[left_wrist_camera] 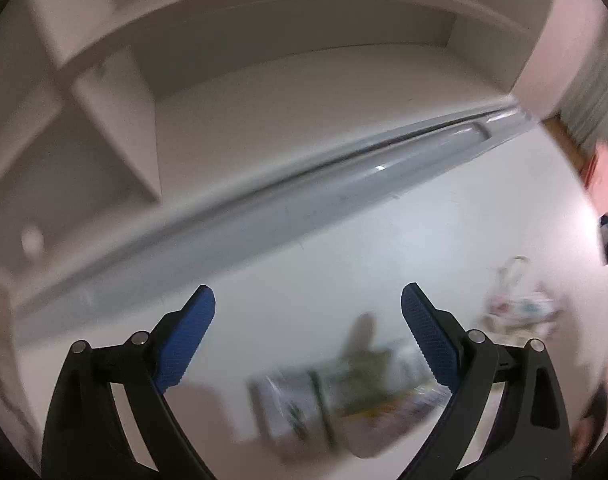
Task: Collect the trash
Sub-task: 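Grasp the white round cap with the right tool while the left tool grasps the toothpaste tube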
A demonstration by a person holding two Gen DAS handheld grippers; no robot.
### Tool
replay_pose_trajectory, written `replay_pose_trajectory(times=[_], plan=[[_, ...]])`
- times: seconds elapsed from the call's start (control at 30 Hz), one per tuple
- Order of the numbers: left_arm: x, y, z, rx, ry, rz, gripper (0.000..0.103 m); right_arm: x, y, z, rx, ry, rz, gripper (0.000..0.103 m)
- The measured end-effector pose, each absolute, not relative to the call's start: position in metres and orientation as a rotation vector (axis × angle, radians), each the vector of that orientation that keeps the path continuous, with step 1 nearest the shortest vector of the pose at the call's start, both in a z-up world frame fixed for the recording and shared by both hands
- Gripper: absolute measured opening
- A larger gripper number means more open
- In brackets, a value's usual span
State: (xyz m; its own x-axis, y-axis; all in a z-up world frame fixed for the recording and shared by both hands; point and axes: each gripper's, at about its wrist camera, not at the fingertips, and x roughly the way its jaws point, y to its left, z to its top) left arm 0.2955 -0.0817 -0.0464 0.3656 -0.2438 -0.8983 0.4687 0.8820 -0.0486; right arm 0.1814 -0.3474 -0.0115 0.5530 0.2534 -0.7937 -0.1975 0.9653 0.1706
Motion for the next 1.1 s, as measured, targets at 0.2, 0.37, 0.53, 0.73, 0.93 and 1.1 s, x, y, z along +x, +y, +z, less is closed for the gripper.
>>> replay_pose_trajectory(times=[0.2,0.37,0.53,0.73,0.93,1.1], plan=[[0.245,-0.094,-0.022,0.342,0.967,-0.617,0.087,0.161,-0.360,-0.012,0.094,0.958,0.265,0.030],[0.210,-0.107,-0.024,0.525,0.902,-0.784,0.085,0.141,-0.355,-0.009,0.074,0.960,0.277,0.030],[0.204,-0.112,-0.044,0.570,0.959,-0.798,0.063,0.128,-0.346,-0.010,0.055,0.966,0.297,0.030],[0.199,-0.111,-0.050,0.586,0.983,-0.783,0.021,0.119,-0.341,-0.018,0.051,0.987,0.297,0.030],[0.181,-0.117,-0.031,0.546,0.965,-0.724,0.016,0.104,-0.344,-0.019,0.066,0.976,0.278,0.030],[0.154,-0.144,0.002,0.444,0.920,-0.731,0.016,0.072,-0.380,-0.012,0.139,0.940,0.207,0.030]])
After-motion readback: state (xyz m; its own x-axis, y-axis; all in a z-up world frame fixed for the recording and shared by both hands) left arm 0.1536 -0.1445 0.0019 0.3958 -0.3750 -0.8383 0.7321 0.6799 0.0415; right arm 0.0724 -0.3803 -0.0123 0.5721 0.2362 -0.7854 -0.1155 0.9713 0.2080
